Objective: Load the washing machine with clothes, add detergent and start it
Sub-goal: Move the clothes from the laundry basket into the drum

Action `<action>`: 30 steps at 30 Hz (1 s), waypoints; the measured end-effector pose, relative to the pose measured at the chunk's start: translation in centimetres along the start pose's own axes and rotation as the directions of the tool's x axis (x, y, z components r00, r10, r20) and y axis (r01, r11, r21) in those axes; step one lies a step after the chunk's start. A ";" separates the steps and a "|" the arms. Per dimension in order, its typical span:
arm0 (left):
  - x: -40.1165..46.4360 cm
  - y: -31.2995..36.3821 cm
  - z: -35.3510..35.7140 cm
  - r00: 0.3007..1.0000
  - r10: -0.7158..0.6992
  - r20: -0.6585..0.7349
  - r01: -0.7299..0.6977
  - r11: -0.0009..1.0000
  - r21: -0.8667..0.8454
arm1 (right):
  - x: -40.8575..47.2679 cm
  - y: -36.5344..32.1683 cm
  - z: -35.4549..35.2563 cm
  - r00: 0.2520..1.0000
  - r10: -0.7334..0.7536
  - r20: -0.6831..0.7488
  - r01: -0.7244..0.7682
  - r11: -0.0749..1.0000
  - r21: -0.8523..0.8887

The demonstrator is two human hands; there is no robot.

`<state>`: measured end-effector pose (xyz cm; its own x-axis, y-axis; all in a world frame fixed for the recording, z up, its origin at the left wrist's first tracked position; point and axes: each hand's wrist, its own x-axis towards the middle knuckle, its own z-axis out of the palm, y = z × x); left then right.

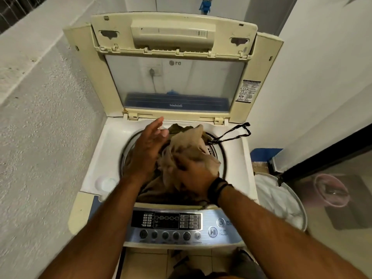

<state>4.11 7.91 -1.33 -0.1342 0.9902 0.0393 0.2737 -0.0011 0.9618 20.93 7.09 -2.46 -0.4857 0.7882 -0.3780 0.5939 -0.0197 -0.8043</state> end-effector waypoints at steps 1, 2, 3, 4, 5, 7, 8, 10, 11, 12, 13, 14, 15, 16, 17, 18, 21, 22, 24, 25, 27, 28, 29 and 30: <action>-0.2 0.0 0.4 0.999 0.035 0.017 -0.036 0.995 0.089 | 0.4 1.4 1.0 0.998 0.001 0.065 0.021 0.944 -0.328; -0.4 -0.3 0.8 0.996 0.063 0.063 -0.073 0.982 0.175 | 0.6 2.6 1.7 0.992 0.042 0.119 0.027 0.849 -0.528; -0.5 -1.1 1.3 0.990 0.061 0.129 -0.091 0.967 0.240 | 0.5 3.2 1.9 0.985 0.077 0.153 0.030 0.802 -0.596; -0.8 -2.1 1.8 0.977 0.024 0.210 -0.084 0.956 0.282 | 0.4 3.7 1.9 0.983 0.070 0.167 0.040 0.817 -0.576; -1.3 -3.3 2.2 0.956 -0.042 0.289 -0.055 0.946 0.318 | 0.3 4.0 1.7 0.984 0.040 0.175 0.061 0.843 -0.534; -2.5 -6.4 2.9 0.897 -0.204 0.392 0.039 0.921 0.389 | 0.0 4.1 0.6 0.988 0.013 0.154 0.071 0.849 -0.524; -3.0 -8.1 3.0 0.873 -0.269 0.406 0.060 0.887 0.458 | -0.3 4.1 -0.2 0.990 0.024 0.142 0.057 0.840 -0.539; -3.5 -11.3 3.3 0.828 -0.378 0.414 -0.012 0.727 0.687 | -1.1 4.3 -1.7 0.994 0.057 0.093 0.001 0.851 -0.525; -3.3 -12.3 3.4 0.802 -0.447 0.397 -0.042 0.621 0.783 | -1.3 4.6 -2.4 0.997 0.066 0.046 -0.036 0.876 -0.481; -3.0 -12.9 3.7 0.783 -0.497 0.374 -0.056 0.543 0.838 | -1.5 4.8 -3.0 0.997 0.070 -0.014 -0.070 0.898 -0.435; -2.6 -13.1 4.1 0.770 -0.529 0.356 -0.061 0.495 0.867 | -1.7 4.9 -3.6 0.995 0.061 -0.075 -0.086 0.911 -0.402; -2.4 -13.2 4.6 0.760 -0.549 0.348 -0.065 0.468 0.881 | -1.8 5.1 -4.1 0.990 0.059 -0.125 -0.103 0.917 -0.386; -2.1 -13.3 5.1 0.748 -0.567 0.344 -0.066 0.453 0.889 | -2.0 5.2 -4.6 0.984 0.058 -0.166 -0.118 0.919 -0.375; -1.8 -13.5 5.5 0.730 -0.591 0.343 -0.061 0.443 0.894 | -2.2 5.4 -4.9 0.978 0.063 -0.197 -0.134 0.918 -0.372; -1.4 -13.8 5.9 0.704 -0.622 0.343 -0.050 0.439 0.897 | -2.3 5.8 -5.2 0.972 0.066 -0.225 -0.148 0.916 -0.373; -1.1 -14.3 6.2 0.669 -0.658 0.346 -0.038 0.435 0.900 | -2.6 6.0 -5.4 0.966 0.065 -0.249 -0.158 0.912 -0.377; -0.5 -16.1 6.4 0.565 -0.737 0.372 -0.049 0.420 0.906 | -3.9 7.3 -5.4 0.954 0.058 -0.295 -0.174 0.907 -0.384; -0.4 -16.5 6.4 0.548 -0.743 0.384 -0.063 0.421 0.905 | -4.4 7.8 -5.3 0.952 0.060 -0.301 -0.180 0.904 -0.388; -0.3 -16.8 6.5 0.523 -0.749 0.407 -0.086 0.428 0.900 | -5.1 8.4 -5.0 0.953 0.073 -0.295 -0.192 0.897 -0.397; -0.3 -16.7 6.5 0.518 -0.748 0.416 -0.097 0.432 0.897 | -5.3 8.6 -4.9 0.954 0.077 -0.290 -0.195 0.895 -0.402; -0.5 -16.4 6.6 0.514 -0.736 0.440 -0.127 0.442 0.888 | -5.5 8.7 -4.8 0.956 0.078 -0.284 -0.192 0.896 -0.401; -0.6 -16.0 6.6 0.517 -0.724 0.455 -0.134 0.457 0.879 | -5.5 8.6 -4.8 0.956 0.078 -0.283 -0.190 0.898 -0.396; -0.6 -15.6 6.5 0.520 -0.711 0.473 -0.139 0.475 0.869 | -5.4 8.6 -4.9 0.957 0.076 -0.282 -0.186 0.902 -0.390; -0.7 -15.1 6.5 0.525 -0.695 0.492 -0.151 0.493 0.857 | -5.4 8.5 -5.0 0.957 0.068 -0.281 -0.177 0.906 -0.384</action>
<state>6.23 8.13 -17.66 0.2082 0.5890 -0.7808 0.9713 -0.0306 0.2360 31.79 5.71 -5.01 -0.2443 0.9259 -0.2882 0.8706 0.0786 -0.4857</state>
